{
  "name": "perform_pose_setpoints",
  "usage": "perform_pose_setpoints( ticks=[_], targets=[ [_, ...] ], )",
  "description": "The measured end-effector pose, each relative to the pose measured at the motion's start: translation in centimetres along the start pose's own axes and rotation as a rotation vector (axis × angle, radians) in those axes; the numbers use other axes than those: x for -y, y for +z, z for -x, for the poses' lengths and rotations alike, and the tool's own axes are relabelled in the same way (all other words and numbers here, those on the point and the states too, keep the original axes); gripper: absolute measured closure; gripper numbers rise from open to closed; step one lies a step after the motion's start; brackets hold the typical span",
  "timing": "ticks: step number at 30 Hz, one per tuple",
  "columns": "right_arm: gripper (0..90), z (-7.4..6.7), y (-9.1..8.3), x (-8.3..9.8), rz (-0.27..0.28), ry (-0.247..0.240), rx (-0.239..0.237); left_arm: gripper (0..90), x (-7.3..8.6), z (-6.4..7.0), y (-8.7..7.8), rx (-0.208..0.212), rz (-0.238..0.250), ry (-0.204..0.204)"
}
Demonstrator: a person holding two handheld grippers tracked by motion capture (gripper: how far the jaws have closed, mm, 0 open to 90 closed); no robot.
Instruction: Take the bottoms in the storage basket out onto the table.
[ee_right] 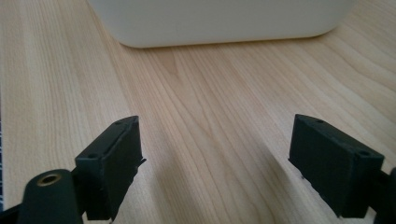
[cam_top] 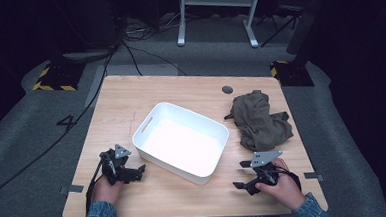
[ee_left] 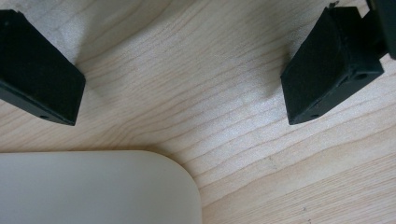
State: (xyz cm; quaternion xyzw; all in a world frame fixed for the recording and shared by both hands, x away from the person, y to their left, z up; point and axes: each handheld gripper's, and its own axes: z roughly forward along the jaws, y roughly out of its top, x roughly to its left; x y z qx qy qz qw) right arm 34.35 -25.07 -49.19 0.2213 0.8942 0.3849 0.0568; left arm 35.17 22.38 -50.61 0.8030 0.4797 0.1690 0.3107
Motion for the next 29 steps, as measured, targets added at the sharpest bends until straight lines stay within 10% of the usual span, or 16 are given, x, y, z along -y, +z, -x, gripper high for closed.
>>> perform_pose_setpoints(
  ticks=[29],
  targets=[
    [0.0, -0.2, 1.4, 0.7, -0.008, -0.013, 0.093, 0.0, 0.0, 0.0, 0.0, -0.003, 0.001, -0.002]
  ],
)
